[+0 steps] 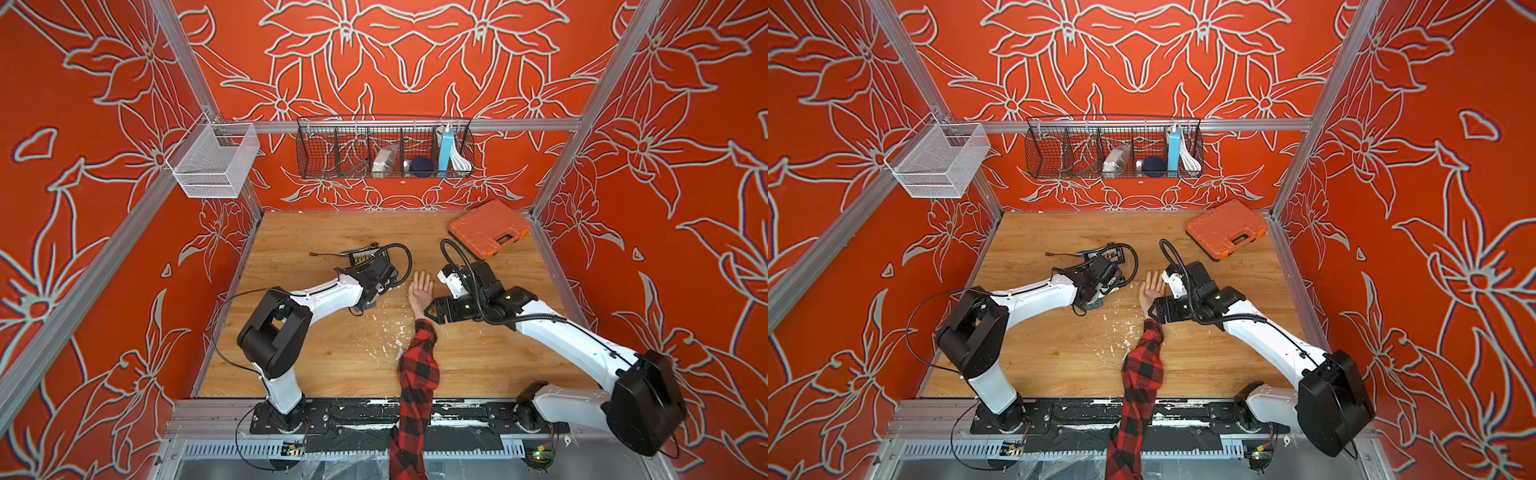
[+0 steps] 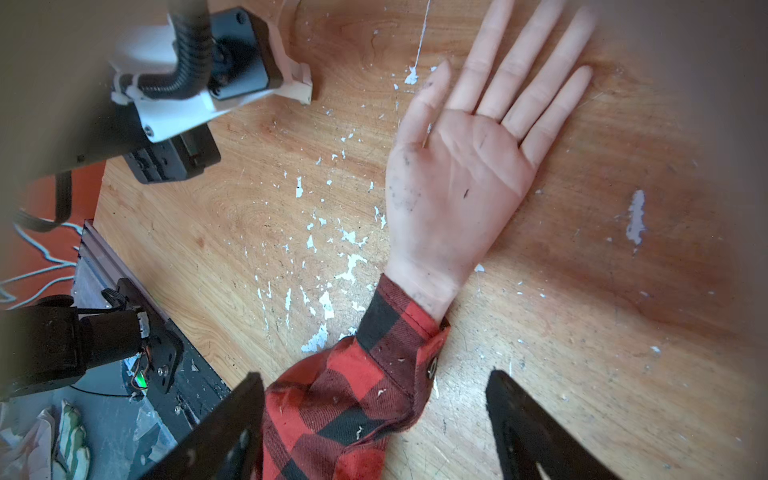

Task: Take off the watch
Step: Place the watch at the center of the board.

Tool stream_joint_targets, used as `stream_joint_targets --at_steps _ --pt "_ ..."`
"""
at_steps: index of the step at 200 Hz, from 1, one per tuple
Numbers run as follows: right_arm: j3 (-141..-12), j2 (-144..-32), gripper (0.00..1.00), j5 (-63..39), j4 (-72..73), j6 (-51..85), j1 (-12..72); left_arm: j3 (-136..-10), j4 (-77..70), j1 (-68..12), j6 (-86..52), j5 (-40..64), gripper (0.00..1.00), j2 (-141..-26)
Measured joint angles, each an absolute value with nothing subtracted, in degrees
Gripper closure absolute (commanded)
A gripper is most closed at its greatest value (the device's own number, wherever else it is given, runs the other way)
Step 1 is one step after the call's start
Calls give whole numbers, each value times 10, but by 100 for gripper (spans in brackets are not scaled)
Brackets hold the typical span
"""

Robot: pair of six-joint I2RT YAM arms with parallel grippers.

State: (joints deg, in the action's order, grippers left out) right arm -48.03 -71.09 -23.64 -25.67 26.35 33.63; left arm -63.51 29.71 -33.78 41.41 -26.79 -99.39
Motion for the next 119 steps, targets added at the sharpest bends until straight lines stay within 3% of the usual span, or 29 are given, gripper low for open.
stream_joint_targets --at_steps 26,67,119 --pt "-480 -711 14 -236 -257 263 336 -635 322 -348 415 -227 90 -994" --pt "-480 -711 14 -236 -257 263 336 -635 348 -355 419 -189 67 -994" --pt "-480 -711 14 -236 -257 263 336 -635 351 -359 414 -139 64 -973"
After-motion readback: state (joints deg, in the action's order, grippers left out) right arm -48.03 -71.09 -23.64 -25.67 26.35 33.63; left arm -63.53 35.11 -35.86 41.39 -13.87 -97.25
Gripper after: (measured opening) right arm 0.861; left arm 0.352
